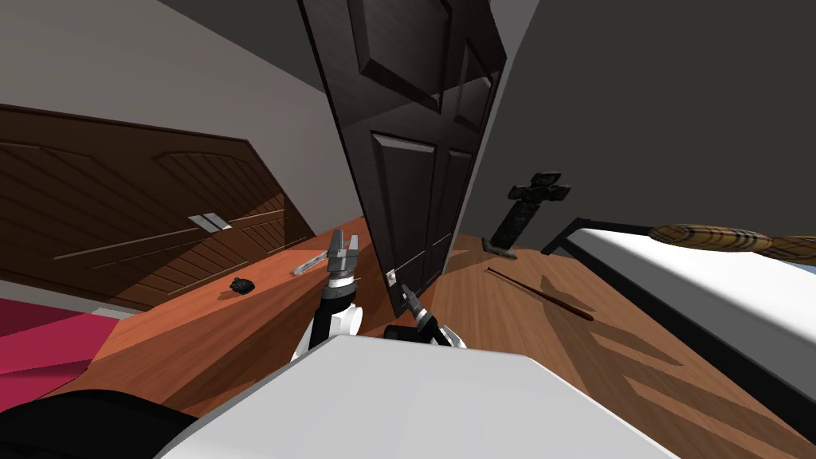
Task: Push the door open
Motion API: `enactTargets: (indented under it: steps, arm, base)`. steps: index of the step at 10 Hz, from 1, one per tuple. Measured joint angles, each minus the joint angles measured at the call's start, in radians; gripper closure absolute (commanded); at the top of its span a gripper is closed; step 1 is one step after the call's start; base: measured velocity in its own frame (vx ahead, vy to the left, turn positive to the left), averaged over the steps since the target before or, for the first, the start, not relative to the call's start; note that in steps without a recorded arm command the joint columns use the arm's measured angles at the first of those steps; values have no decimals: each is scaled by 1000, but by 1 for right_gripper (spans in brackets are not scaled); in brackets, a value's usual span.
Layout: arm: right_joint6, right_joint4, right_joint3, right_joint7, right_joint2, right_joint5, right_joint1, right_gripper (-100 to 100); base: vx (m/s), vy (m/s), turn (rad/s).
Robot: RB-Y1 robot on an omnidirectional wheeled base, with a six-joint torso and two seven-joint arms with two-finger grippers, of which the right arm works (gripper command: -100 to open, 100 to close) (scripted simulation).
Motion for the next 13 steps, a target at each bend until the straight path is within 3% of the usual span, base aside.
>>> enactTargets:
  steps: [2,7,10,11,13]
  arm:
    - [9,-18,-1,0,5,-2,8,-100]
    - [2,-9,-10,5,-7,-2,6,-100]
    - [-5,-1,-17,8,7,-3,4,-100]
    - [-5,-2,-18,8,7,-3,4,100]
    - [-6,-3,-18,8,8,-4,1,100]
  base:
    - [-32,-13,15]
    - [154,141,19]
    - [124,122,11]
    - [-3,-7,6]
    - [-15,-22,8]
